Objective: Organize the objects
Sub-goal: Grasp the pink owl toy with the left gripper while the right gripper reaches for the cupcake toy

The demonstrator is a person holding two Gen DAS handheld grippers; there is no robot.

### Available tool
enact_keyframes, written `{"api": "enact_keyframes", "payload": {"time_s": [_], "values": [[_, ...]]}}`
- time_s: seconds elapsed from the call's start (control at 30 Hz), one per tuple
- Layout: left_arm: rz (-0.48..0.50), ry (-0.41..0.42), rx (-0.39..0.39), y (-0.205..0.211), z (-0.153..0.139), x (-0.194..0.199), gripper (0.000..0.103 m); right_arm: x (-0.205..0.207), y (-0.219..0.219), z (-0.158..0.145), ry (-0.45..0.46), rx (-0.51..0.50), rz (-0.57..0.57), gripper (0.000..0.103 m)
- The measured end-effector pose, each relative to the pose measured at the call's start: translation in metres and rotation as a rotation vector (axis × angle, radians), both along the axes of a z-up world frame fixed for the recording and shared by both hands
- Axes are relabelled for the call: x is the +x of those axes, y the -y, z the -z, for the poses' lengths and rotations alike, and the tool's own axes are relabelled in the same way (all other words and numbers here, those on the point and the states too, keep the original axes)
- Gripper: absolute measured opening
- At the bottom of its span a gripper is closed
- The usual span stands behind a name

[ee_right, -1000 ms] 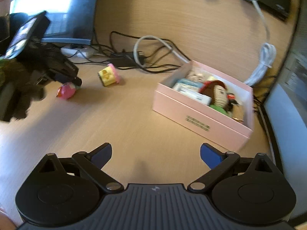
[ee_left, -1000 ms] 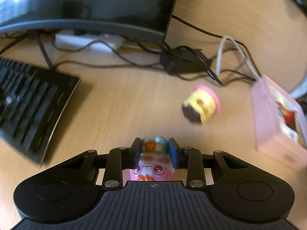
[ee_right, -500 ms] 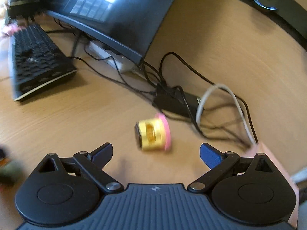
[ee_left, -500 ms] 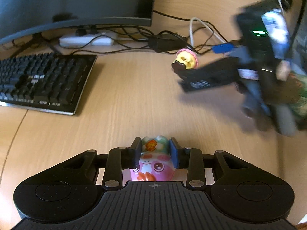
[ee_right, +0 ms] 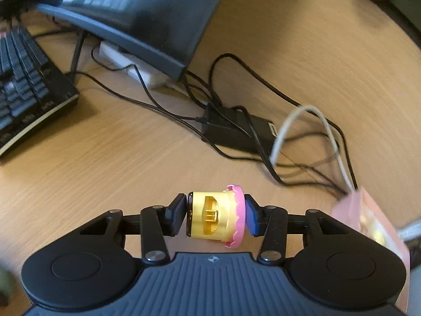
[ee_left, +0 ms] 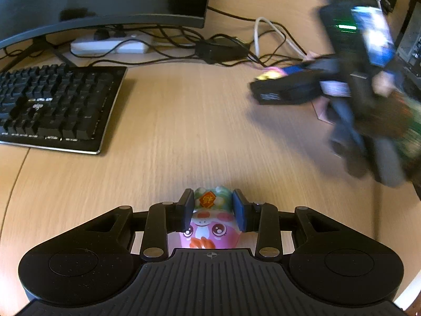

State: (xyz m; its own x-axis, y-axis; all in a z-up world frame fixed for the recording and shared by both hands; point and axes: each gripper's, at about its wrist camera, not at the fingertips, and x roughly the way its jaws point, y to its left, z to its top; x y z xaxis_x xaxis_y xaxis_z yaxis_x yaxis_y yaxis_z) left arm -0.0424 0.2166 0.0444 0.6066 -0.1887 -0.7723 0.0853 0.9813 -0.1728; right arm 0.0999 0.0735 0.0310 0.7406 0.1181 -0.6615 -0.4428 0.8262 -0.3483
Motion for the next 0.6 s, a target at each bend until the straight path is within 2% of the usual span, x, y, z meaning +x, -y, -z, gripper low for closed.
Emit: {"api": "enact_keyframes", "payload": {"time_s": [0.1,0.3,0.37,0.47,0.6], "values": [[0.015,-0.040,-0.001,0.003,0.005,0.008,0.043,-0.032,0.023,-0.011,-0.002,0.040,0.014,0.046],[0.056,-0.026,0.027,0.008,0.006,0.007,0.041,-0.087,0.069,-0.031,0.017,0.057,0.056,0.046],[0.090,-0.046,0.007,0.009,0.005,0.003,0.040,-0.105,0.085,-0.038,-0.005,0.073,0.077,0.046],[0.176,-0.074,-0.031,0.019,0.000,-0.005,0.040,-0.138,0.110,-0.043,-0.050,0.078,0.097,0.046],[0.311,-0.054,-0.101,0.051,-0.019,-0.004,0.039,-0.178,0.143,-0.047,-0.100,0.089,0.157,0.046]]}}
